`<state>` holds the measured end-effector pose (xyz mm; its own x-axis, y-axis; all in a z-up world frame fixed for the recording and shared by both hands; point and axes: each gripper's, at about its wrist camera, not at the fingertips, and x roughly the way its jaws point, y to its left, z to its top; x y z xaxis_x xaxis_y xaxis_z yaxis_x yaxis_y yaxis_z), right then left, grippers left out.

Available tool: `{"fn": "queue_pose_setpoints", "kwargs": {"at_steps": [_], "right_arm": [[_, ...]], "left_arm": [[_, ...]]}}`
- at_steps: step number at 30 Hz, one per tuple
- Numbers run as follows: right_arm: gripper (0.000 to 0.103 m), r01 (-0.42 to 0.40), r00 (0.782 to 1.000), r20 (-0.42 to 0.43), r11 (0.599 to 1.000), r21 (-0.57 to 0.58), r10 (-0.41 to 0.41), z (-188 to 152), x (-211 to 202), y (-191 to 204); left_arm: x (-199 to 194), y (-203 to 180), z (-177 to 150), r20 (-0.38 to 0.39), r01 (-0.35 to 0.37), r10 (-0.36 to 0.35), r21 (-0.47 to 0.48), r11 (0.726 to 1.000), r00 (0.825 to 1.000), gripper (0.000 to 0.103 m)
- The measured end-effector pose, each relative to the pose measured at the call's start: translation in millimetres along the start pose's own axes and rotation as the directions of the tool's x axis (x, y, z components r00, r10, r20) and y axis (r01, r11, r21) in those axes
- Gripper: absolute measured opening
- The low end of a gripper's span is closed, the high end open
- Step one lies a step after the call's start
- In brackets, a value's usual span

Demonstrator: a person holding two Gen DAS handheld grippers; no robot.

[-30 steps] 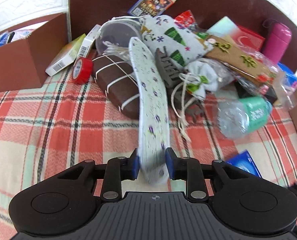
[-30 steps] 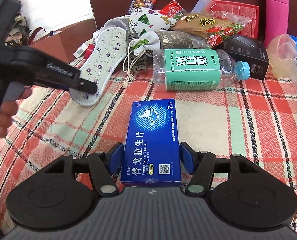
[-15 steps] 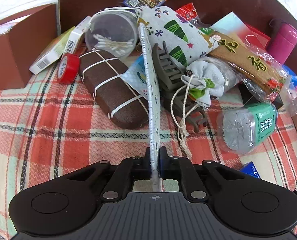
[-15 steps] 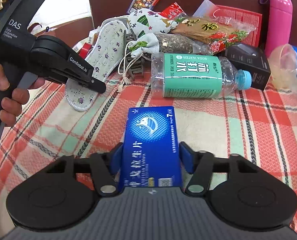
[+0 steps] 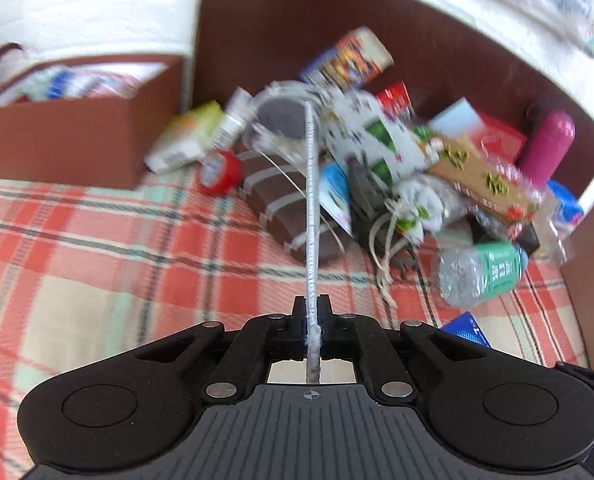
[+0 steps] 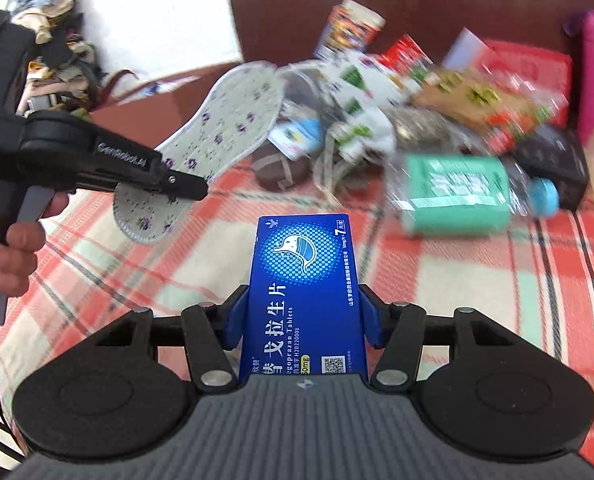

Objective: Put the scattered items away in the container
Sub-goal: 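Carry the insole with the left tool while the right tool carries the box to the brown box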

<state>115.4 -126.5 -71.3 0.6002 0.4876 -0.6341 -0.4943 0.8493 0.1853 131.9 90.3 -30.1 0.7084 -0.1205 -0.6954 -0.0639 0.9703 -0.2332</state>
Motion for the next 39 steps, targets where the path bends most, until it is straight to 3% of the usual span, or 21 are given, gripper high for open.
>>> {"fn": "queue_pose_setpoints", "kwargs": {"at_steps": [11, 16, 26, 31, 37, 39], "right_arm": [[0.061, -0.05, 0.996, 0.065, 0.98, -0.192, 0.064, 59, 8, 60], [0.061, -0.081, 0.992, 0.07, 0.963, -0.257, 0.102, 85, 19, 83], [0.061, -0.087, 0.987, 0.098, 0.932, -0.352, 0.129, 139, 51, 114], [0.061, -0.085, 0.984, 0.112, 0.915, -0.394, 0.14, 167, 69, 129], [0.061, -0.066, 0.985, 0.116, 0.9, -0.431, 0.128, 197, 99, 139], [0.061, -0.057, 0.986, 0.114, 0.893, -0.447, 0.12, 207, 112, 142]], "left_arm": [[-68, 58, 30, 0.148, -0.06, 0.073, -0.092, 0.994, 0.986, 0.0], [-82, 84, 52, 0.163, -0.073, 0.089, -0.104, 0.992, 0.983, 0.0], [-112, 125, 124, 0.24, -0.138, 0.151, -0.068, 0.988, 0.959, 0.0], [-101, 140, 162, 0.249, -0.156, 0.156, -0.022, 0.988, 0.956, 0.0], [-50, 180, 199, 0.139, -0.105, 0.106, -0.015, 0.994, 0.985, 0.0], [-31, 197, 204, 0.1, -0.118, 0.119, -0.021, 0.993, 0.988, 0.0]]}}
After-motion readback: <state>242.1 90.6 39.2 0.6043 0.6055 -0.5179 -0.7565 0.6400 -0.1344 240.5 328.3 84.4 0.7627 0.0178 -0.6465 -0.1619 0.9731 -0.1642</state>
